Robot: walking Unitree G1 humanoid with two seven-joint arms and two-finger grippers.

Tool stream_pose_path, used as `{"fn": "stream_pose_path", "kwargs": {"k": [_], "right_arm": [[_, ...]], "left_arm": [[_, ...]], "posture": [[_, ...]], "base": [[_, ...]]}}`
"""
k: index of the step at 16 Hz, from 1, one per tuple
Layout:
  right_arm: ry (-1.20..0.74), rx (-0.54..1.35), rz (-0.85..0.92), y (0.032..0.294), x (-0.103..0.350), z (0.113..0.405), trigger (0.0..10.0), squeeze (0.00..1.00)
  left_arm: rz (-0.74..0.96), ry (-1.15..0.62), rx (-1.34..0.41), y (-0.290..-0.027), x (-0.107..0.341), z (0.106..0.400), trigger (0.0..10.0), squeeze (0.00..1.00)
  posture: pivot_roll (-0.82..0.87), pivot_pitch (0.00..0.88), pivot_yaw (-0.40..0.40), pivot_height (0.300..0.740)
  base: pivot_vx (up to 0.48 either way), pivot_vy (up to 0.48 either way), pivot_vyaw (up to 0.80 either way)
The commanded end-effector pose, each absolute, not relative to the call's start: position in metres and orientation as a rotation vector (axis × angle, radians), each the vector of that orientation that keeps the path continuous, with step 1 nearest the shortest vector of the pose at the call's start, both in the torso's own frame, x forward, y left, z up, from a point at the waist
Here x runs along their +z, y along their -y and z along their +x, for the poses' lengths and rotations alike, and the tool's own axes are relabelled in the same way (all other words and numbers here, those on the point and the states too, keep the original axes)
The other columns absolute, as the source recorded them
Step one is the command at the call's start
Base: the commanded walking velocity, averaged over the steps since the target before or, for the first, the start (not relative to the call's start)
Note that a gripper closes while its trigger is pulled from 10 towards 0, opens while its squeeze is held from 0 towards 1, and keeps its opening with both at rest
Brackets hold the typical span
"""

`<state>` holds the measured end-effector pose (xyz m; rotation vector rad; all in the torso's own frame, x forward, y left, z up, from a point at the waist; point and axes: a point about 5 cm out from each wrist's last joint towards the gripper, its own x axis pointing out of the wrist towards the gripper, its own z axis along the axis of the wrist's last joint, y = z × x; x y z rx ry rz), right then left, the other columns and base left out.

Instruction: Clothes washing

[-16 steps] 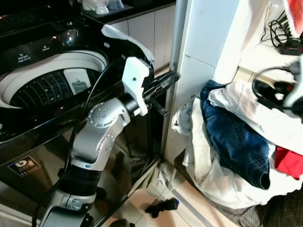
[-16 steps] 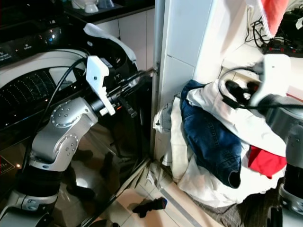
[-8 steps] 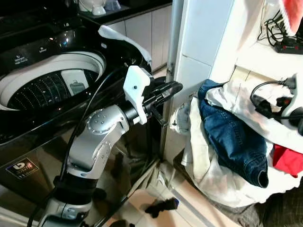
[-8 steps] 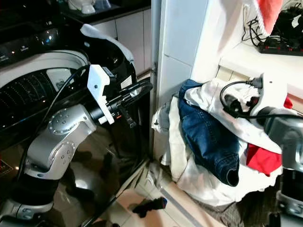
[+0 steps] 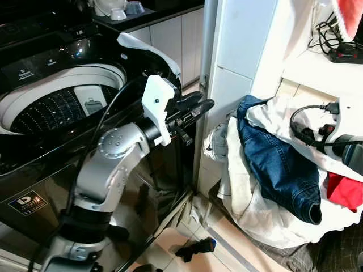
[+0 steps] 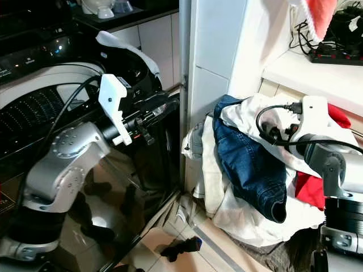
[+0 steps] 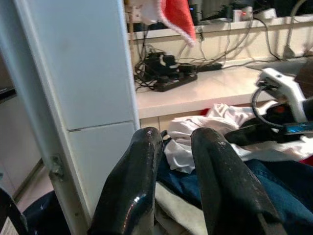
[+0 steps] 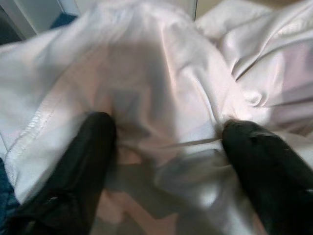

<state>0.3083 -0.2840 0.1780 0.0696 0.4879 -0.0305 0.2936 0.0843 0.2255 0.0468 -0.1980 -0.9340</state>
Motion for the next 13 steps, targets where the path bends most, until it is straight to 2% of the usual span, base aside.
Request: {"fn": "stream_pose_path", "kwargs": {"k": [1, 6, 13], "right_arm": [[-0.480, -0.030, 0.060, 0.2865, 0.1801, 0.3112, 0.0, 0.00], [-0.473, -0.014, 0.082, 0.2865, 0.1829, 0.3131, 0.0, 0.00], [-0.469, 0.041, 0.144, 0.2833, 0.1862, 0.3106, 0.0, 0.00]], "left_arm": [[0.062, 0.173, -1.004, -0.0820, 0.2225, 0.2852, 10.0, 1.00], [0.077, 0.158, -0.994, -0.0906, 0.2216, 0.2807, 10.0, 1.00], [0.082, 0.157, -0.998, -0.0887, 0.2208, 0.2832, 10.0, 1.00]], "posture": [[0.01, 0.000, 0.022, 0.740], [0.03, 0.000, -0.009, 0.740], [0.01, 0.000, -0.008, 0.740]], "base": [[0.000, 0.000, 0.00], [0.000, 0.000, 0.00], [0.000, 0.000, 0.00]]}}
